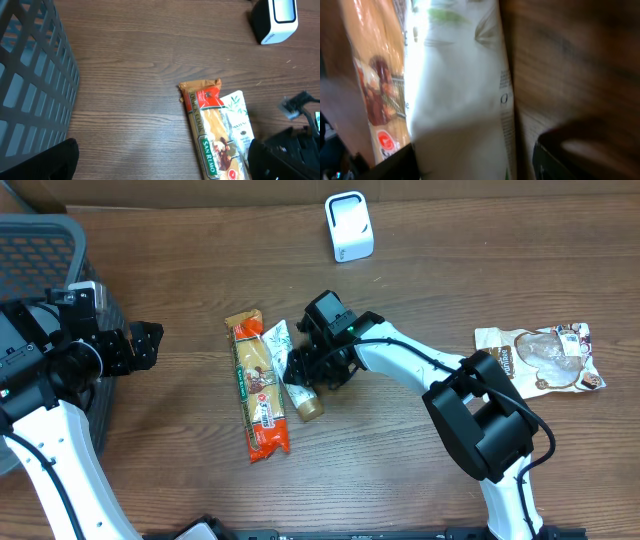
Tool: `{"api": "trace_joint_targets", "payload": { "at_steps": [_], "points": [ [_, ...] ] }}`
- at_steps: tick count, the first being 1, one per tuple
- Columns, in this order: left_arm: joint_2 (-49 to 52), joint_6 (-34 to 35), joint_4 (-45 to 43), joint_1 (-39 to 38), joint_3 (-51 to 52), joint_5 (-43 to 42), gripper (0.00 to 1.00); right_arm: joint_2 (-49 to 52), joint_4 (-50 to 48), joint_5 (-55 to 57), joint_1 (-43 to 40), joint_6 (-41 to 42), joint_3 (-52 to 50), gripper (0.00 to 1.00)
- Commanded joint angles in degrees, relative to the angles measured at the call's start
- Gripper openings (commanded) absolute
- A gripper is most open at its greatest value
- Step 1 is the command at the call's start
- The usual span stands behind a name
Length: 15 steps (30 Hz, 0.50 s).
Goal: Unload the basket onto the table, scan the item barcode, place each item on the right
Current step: 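Reach the right gripper to the white tube and grasp it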
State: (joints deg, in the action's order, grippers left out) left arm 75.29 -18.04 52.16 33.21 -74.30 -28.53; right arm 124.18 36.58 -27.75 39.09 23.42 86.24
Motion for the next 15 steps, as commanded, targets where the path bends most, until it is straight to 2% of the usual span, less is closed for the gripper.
{"api": "trace_joint_targets", "payload": {
  "at_steps": [1, 4, 6, 7, 8, 15],
  "points": [
    [0.1, -0.8, -0.1, 0.1, 0.0, -0.9, 1.00, 1.2, 3.9, 0.6, 1.2, -6.0, -1.6, 0.70],
    [0.1, -0.8, -0.1, 0.1, 0.0, -0.9, 1.00, 1.2, 4.7, 0.7, 2.5, -8.5, -2.4, 0.66],
    [0.1, -0.8, -0.1, 0.1, 0.0, -0.9, 1.00, 1.2, 3.9, 1.1, 3.0, -8.5, -3.0, 0.18],
    [0.1, -0.8, -0.1, 0.1, 0.0, -0.9, 1.00, 1.2, 3.7, 1.1, 3.0, -8.4, -3.0, 0.08],
    [0.1, -0.8, -0.1, 0.1, 0.0, -0.9, 1.00, 1.2, 3.3, 1.0, 3.0, -8.2, -3.0, 0.05],
    [0.1, -0.8, -0.1, 0.1, 0.0, -0.9, 1.00, 1.2, 4.3, 0.6, 0.6, -8.3, -1.8, 0.04]
  ]
}}
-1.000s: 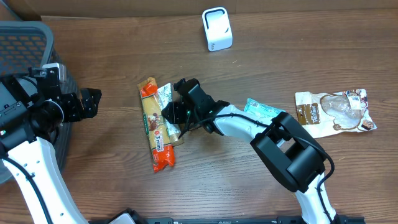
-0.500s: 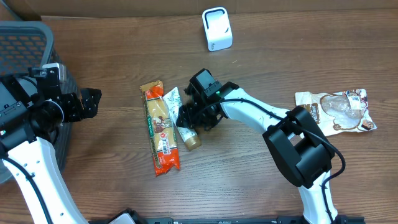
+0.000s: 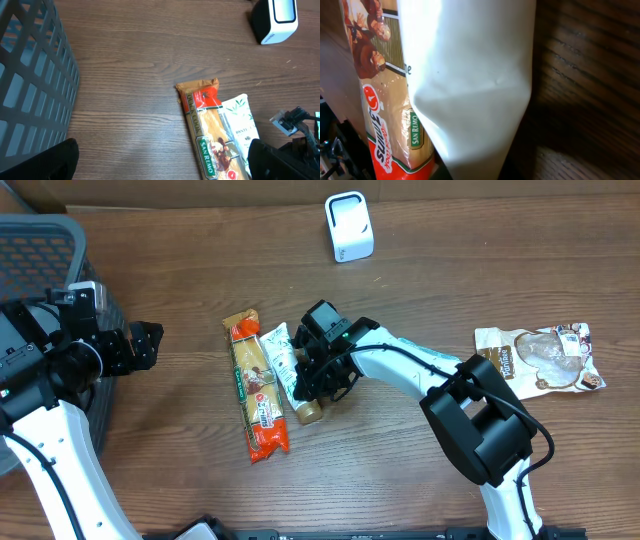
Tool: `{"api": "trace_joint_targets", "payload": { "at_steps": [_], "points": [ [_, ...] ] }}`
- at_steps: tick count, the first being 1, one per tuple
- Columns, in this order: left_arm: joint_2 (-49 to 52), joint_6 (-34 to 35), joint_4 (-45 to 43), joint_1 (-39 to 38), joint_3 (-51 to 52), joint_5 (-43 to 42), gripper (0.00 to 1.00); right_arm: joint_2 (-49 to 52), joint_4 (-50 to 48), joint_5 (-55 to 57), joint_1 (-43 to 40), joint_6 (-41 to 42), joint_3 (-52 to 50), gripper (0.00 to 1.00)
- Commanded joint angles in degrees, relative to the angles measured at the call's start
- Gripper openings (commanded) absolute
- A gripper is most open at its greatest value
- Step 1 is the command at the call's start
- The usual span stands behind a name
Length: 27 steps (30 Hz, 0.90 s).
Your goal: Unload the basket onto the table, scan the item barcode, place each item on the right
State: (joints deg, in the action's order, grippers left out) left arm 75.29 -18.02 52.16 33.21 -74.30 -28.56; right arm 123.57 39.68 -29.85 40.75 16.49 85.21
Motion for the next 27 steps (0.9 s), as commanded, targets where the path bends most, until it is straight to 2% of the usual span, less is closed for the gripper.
{"api": "trace_joint_targets", "payload": {
  "at_steps": [1, 5, 7, 9, 12, 15, 17, 21, 27],
  "points": [
    [0.1, -0.9, -0.1, 0.2, 0.0, -0.9, 1.00, 1.7, 2.4, 2.8, -1.7, -1.8, 0.0, 0.04],
    [0.1, -0.9, -0.1, 0.1, 0.0, -0.9, 1.00, 0.4, 10.5, 5.9, -4.7, -2.4, 5.8, 0.04],
    [0.1, -0.9, -0.1, 0.1, 0.0, -0.9, 1.00, -1.7, 19.1, 15.9, -5.9, -4.4, 12.5, 0.04],
    [0.1, -0.9, -0.1, 0.1, 0.0, -0.9, 0.99, -3.8, 25.2, 33.1, -4.9, -4.3, 17.6, 0.04],
    [0.1, -0.9, -0.1, 0.1, 0.0, -0.9, 1.00, -4.4, 28.6, 54.1, -1.7, -2.0, 19.1, 0.04],
    [0.1, -0.9, -0.1, 0.1, 0.0, -0.9, 1.00, -3.8, 30.8, 69.9, 1.4, 3.5, 17.6, 0.04],
    [0.1, -0.9, -0.1, 0.1, 0.0, -0.9, 0.99, -3.2, 30.2, 73.7, 3.2, 4.8, 15.4, 0.04],
    [0.1, -0.9, -0.1, 0.2, 0.0, -0.9, 1.00, -0.5, 27.9, 74.4, 5.4, 4.8, 11.7, 0.04],
    [0.1, -0.9, -0.1, 0.2, 0.0, -0.9, 1.00, 5.4, 29.0, 78.7, 6.8, 4.8, 11.0, 0.04]
  ]
}}
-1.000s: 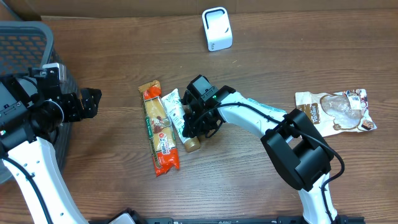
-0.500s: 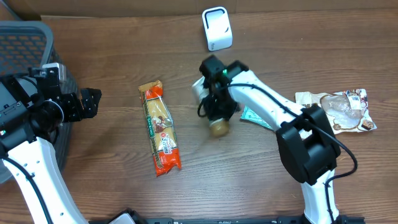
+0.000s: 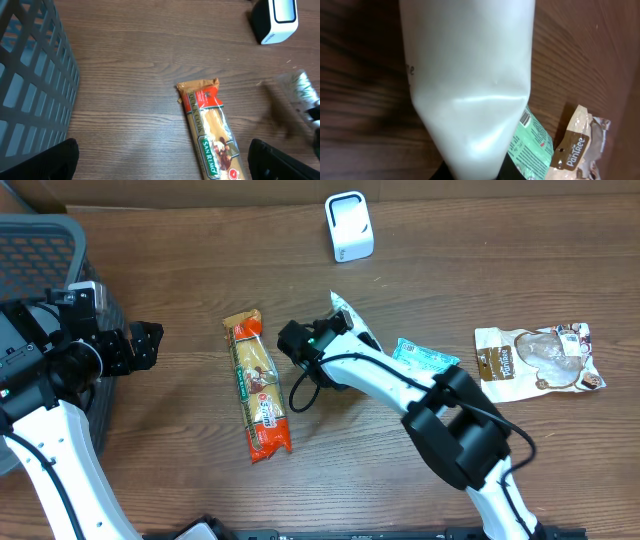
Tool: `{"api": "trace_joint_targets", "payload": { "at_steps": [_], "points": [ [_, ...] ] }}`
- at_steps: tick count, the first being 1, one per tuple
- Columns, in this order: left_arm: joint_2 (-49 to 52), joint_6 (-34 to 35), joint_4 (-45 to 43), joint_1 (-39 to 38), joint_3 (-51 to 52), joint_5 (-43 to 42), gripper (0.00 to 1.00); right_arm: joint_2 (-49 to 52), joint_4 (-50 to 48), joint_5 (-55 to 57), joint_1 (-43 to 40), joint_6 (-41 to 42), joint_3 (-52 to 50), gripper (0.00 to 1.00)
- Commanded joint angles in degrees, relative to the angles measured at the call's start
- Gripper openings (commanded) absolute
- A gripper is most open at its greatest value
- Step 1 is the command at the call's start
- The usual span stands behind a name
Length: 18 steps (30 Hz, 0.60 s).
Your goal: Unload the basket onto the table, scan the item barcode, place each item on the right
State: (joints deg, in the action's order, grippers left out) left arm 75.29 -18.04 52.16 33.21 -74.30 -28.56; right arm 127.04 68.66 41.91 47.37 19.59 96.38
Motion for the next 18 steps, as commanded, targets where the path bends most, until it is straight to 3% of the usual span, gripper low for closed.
{"api": "trace_joint_targets", "payload": {
  "at_steps": [1, 8, 14, 15, 18],
  "points": [
    [0.1, -0.8, -0.1, 0.1, 0.0, -0.9, 1.00, 2.3, 0.0, 6.9, 0.5, 1.7, -0.2, 0.04],
    [0.1, -0.8, -0.1, 0.1, 0.0, -0.9, 1.00, 2.5, -1.0, -4.7, 2.2, 1.6, -0.2, 0.12],
    [0.1, -0.8, -0.1, 0.1, 0.0, -0.9, 0.99, 2.5, -1.0, -12.8, 2.2, 1.6, -0.2, 0.43],
    [0.1, -0.8, -0.1, 0.2, 0.0, -0.9, 1.00, 2.5, -1.0, -13.6, 2.2, 1.3, -0.2, 0.53],
    [0.1, -0.8, -0.1, 0.1, 0.0, -0.9, 1.00, 2.5, -1.1, -15.2, 2.2, 1.2, -0.1, 0.57]
  ]
}}
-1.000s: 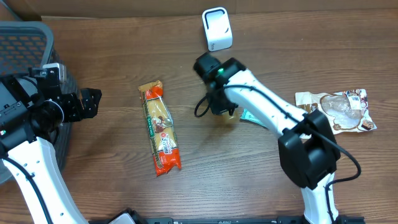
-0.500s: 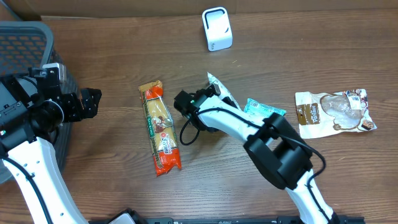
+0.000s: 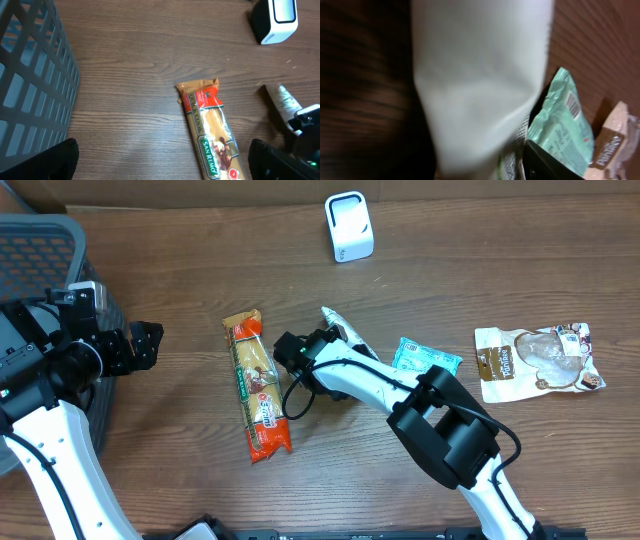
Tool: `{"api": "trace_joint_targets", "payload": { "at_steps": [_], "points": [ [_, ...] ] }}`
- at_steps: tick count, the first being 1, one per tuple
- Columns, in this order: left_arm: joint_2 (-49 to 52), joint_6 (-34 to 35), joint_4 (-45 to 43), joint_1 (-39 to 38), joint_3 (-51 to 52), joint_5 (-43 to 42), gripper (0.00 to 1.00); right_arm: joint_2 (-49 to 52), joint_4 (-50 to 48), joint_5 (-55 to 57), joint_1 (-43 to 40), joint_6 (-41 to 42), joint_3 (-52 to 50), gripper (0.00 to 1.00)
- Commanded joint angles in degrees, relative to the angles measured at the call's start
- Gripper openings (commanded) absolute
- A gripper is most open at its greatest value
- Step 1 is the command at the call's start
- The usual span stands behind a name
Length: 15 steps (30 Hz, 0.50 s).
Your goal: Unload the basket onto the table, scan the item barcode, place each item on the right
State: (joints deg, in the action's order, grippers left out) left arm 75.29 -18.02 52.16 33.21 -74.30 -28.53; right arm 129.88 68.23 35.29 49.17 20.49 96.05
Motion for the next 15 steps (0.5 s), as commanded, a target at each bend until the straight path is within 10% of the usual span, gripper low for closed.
{"api": "trace_joint_targets", "payload": {
  "at_steps": [1, 15],
  "points": [
    [0.1, -0.9, -0.1, 0.1, 0.0, -0.9, 1.00, -0.3, -0.6, -8.9, 0.4, 0.3, 0.4, 0.57],
    [0.1, -0.9, -0.1, 0.2, 0.0, -0.9, 1.00, -5.7, 2.0, -11.7, -4.6, -1.0, 15.4, 0.51]
  ]
}}
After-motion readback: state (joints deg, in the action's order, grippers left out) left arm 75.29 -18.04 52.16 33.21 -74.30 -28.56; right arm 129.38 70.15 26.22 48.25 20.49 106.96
